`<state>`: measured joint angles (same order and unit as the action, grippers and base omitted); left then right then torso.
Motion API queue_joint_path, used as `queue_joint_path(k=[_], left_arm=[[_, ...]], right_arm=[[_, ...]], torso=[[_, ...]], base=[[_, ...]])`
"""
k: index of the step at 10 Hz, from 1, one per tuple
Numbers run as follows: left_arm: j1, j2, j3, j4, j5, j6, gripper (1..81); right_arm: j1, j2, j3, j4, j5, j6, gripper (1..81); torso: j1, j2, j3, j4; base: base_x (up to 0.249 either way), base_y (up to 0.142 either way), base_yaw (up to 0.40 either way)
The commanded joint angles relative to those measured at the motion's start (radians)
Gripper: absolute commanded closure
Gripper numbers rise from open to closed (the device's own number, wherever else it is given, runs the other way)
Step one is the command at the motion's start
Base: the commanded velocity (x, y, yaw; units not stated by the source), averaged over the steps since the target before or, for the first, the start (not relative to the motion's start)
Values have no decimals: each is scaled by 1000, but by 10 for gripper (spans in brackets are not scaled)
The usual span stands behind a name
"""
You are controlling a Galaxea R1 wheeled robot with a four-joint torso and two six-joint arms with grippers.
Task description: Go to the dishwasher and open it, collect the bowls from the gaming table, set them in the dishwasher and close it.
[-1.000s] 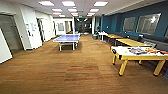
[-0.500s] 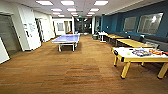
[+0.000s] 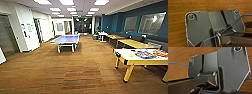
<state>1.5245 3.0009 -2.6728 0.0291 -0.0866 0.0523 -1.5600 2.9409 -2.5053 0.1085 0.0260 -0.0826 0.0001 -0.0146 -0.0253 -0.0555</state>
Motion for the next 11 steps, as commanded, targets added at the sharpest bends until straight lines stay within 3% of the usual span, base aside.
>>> queue_joint_path(k=[1,11], left_arm=[[-51,0,4,5,47,4,10],[-49,-3,2,8,47,4,10]], right_arm=[[47,2,-1,-7,-58,-5,10],[59,8,-15,-7,-58,-5,10]], torso=[[0,0,0,0],[0,0,0,0]], base=[[274,0,0],[275,0,0]])
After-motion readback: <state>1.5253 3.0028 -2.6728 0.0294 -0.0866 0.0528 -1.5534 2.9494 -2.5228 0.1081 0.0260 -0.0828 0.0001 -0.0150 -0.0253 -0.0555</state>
